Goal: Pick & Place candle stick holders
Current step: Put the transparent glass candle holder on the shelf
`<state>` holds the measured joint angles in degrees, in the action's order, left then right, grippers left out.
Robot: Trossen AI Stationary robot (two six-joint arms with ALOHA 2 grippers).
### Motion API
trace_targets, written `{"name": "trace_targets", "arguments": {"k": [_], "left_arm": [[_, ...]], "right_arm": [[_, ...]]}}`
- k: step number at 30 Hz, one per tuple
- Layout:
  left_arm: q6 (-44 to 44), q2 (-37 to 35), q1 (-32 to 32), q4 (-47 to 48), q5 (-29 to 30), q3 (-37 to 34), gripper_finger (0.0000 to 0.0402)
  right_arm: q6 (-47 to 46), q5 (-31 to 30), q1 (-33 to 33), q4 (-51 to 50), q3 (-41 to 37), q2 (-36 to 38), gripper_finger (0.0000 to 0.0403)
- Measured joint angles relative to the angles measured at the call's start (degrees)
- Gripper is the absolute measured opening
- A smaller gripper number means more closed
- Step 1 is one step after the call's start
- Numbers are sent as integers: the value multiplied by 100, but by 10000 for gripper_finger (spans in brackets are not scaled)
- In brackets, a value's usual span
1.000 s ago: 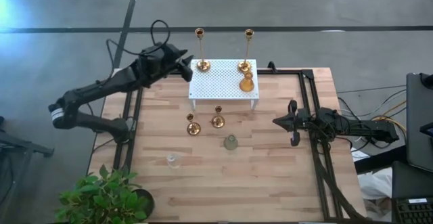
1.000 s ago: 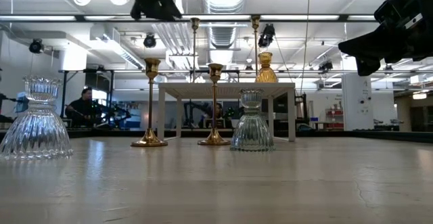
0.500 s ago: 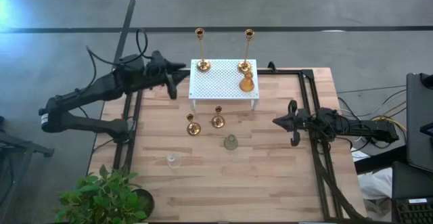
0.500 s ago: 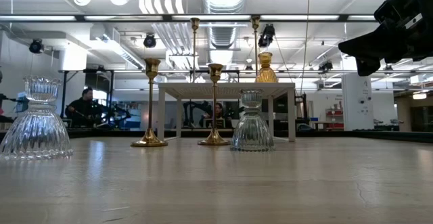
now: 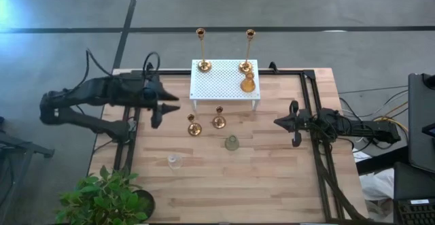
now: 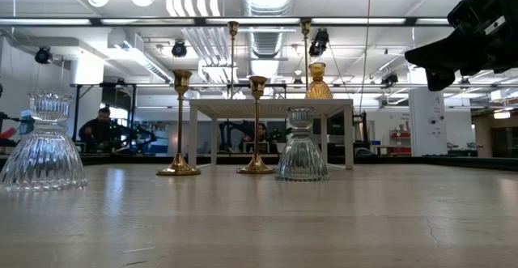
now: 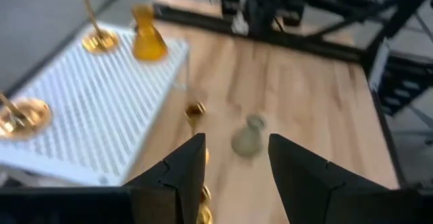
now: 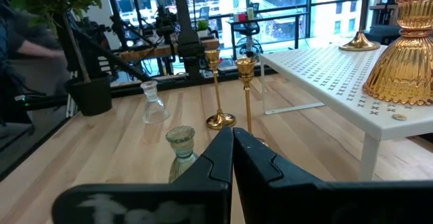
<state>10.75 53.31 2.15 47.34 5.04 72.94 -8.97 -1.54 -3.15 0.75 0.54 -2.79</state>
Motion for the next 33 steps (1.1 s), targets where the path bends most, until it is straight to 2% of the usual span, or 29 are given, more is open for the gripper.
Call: {"name": "trace_targets", "arguments": {"k": [8,17,26,33], "left_arm": [[488,134,-681,1135,-161,-2,167],[-227,353,-804,2025,-1456,-449,168],[-855,190,-832,2319,-1535,-1678,168],[-467,-325,-1060,1860,-1549,-3028,158]], "right_arm": [[0,-1,1,0,0,0,8],[0,0,1,0,0,0,8],[0,0,0,-1,0,0,8],[0,0,0,0,0,0,8]]}}
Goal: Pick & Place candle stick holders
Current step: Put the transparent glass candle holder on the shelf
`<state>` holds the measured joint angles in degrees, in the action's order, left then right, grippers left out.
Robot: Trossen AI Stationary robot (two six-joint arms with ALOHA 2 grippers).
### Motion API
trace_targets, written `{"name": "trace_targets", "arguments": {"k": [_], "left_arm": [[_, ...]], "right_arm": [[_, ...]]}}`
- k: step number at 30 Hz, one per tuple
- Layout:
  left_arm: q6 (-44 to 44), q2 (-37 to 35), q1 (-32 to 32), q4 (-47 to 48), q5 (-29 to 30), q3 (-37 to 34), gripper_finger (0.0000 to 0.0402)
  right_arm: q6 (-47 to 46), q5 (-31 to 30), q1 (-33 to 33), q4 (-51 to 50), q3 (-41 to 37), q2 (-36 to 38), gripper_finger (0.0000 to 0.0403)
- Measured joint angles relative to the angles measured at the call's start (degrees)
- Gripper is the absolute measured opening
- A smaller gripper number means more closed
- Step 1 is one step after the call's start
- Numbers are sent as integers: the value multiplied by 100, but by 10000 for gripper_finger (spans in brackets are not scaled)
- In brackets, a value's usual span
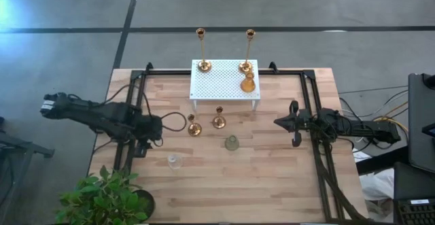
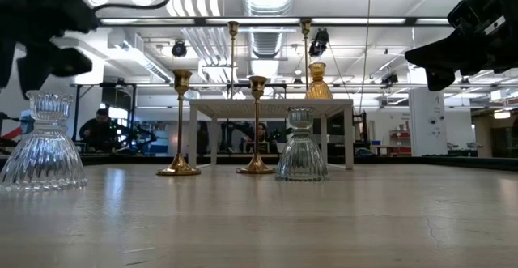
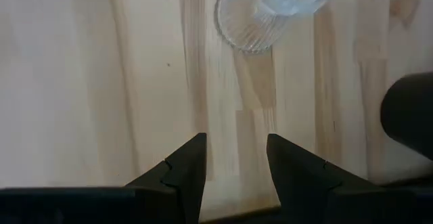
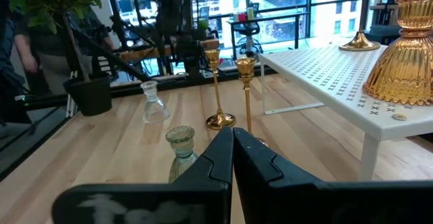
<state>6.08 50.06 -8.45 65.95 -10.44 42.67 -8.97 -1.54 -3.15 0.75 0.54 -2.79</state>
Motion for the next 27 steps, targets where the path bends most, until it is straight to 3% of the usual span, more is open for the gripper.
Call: {"name": "trace_targets", "arguments": {"k": [5,10,16,21,27], "left_arm": [[903,-594,-300,-962,-56,-771,136],[2269,-939,-792,-2636,-77,-1182,124],[2416,-887,-1445,-2772,801,-1575,122],[3113,-878,-1456,-3020,825,-1971,126],[2892,-865,-1456,-3983,811,-2100,177]], "right_arm": [[0,0,0,-1,0,0,8],[0,0,-1,1,0,0,8],[0,0,0,0,0,1,8],[0,0,1,1,0,0,8],[0,-1,-1,0,0,4,8]]}}
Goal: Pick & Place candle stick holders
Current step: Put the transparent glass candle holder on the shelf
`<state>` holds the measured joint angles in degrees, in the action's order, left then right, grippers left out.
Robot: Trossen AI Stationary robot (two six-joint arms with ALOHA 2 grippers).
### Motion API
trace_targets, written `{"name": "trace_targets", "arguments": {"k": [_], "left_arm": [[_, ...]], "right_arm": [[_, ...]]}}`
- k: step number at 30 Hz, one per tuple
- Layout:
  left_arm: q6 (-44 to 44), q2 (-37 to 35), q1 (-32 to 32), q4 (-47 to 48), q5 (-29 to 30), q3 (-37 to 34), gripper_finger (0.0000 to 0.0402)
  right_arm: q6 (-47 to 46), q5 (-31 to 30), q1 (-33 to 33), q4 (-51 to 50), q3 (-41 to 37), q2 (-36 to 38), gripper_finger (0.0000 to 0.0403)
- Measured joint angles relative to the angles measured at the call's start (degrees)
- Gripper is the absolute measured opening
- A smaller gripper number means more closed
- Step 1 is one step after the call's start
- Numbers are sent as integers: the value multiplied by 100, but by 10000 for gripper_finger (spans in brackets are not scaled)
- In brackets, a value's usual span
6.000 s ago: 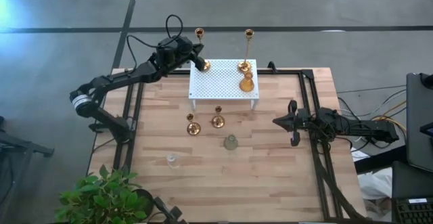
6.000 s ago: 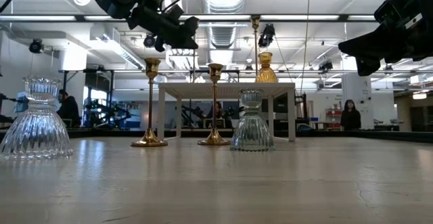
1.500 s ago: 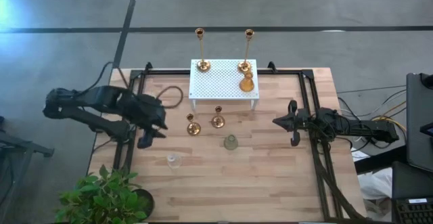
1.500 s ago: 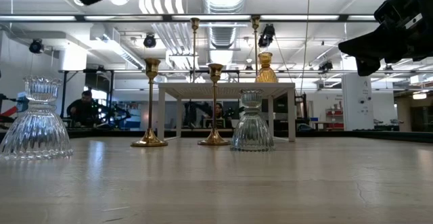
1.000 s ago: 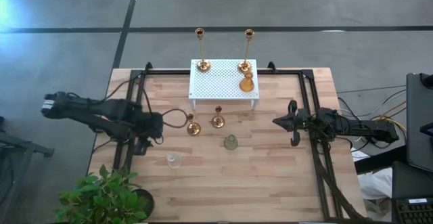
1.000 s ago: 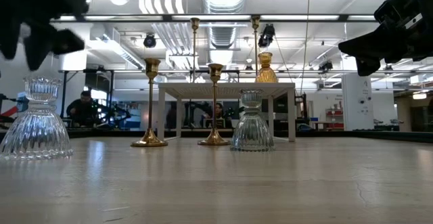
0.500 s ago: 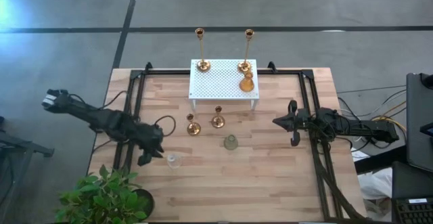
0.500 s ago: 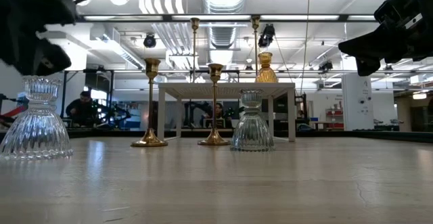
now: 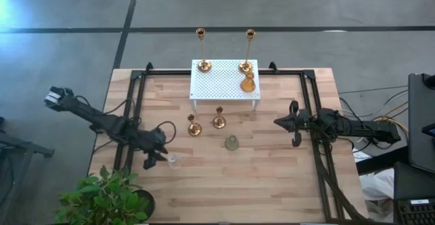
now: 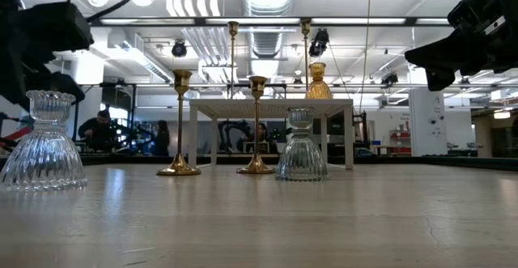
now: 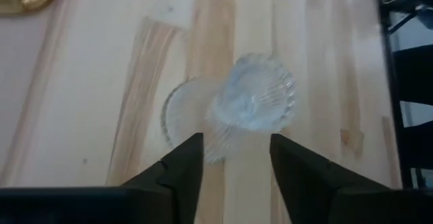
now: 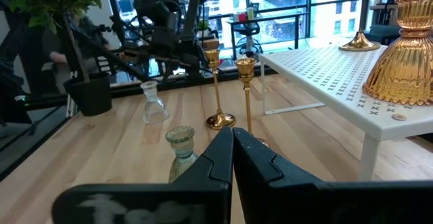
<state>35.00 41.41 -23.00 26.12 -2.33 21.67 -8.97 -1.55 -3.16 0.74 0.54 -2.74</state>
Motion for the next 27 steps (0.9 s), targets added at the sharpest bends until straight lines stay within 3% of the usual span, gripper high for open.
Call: {"name": "trace_targets", "arguments": {"k": [5,9,27], "left_arm": [[-287,87,0,-89,0,-81,230],[-336,165,0,-128,7,-158,250],[-1088,991,-2,-1444,101,-253,250]], "right_arm": [[0,1,2,0,0,0,8],[0,1,1,1,0,0,8],[0,1,2,-1,0,0,8]]}}
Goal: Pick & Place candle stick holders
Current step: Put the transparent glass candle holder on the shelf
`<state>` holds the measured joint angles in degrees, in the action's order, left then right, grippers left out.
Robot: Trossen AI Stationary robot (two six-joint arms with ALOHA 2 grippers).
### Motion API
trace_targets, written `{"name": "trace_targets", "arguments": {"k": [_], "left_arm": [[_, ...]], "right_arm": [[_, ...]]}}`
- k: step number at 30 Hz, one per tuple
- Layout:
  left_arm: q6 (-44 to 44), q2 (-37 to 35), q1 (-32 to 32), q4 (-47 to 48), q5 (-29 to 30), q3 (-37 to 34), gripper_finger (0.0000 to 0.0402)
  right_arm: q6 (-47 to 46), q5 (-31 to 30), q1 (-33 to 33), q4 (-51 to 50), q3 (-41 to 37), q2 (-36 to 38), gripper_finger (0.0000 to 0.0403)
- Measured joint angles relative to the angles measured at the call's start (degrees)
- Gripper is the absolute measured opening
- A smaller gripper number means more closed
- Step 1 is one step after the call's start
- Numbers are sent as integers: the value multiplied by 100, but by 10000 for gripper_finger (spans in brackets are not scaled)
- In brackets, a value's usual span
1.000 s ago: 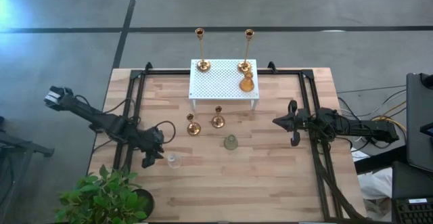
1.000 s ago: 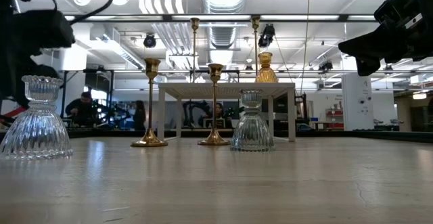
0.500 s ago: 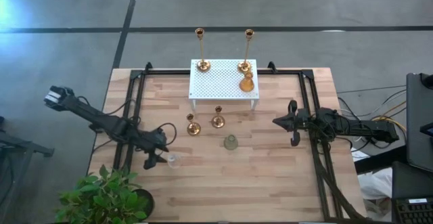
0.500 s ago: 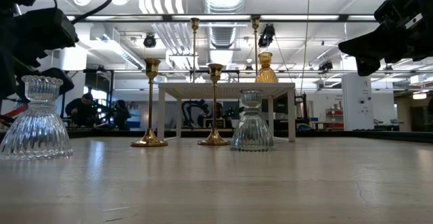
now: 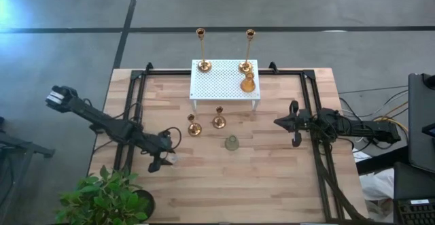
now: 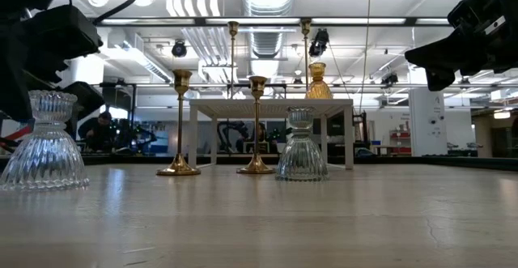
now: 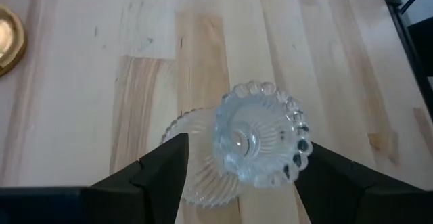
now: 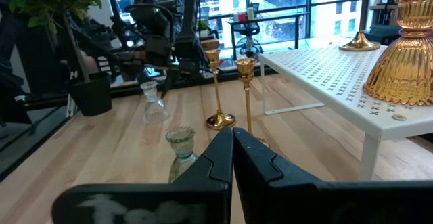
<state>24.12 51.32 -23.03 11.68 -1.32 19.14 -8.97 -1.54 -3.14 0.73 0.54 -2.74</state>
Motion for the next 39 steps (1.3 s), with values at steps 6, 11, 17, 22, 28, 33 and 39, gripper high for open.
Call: {"name": "trace_targets", "arguments": {"k": [6,11,17,22,28,33,39], "left_arm": [[-57,404,0,-422,130,0,250],[-157,662,2,-677,149,0,250],[-263,848,2,-732,168,-49,247],[-240,789,2,-699,148,-70,230],[-253,744,-2,-761,354,-60,191],[-256,740,0,-880,491,-50,144],[-242,742,7,-951,682,-42,143]], "right_arm": [[0,0,-2,1,0,0,8],[0,0,0,0,0,0,8],[0,0,-1,2,0,2,8],[0,0,-1,1,0,2,8],[0,0,0,0,0,2,8],[0,0,-2,0,0,0,8],[0,0,-1,1,0,1,8]]}}
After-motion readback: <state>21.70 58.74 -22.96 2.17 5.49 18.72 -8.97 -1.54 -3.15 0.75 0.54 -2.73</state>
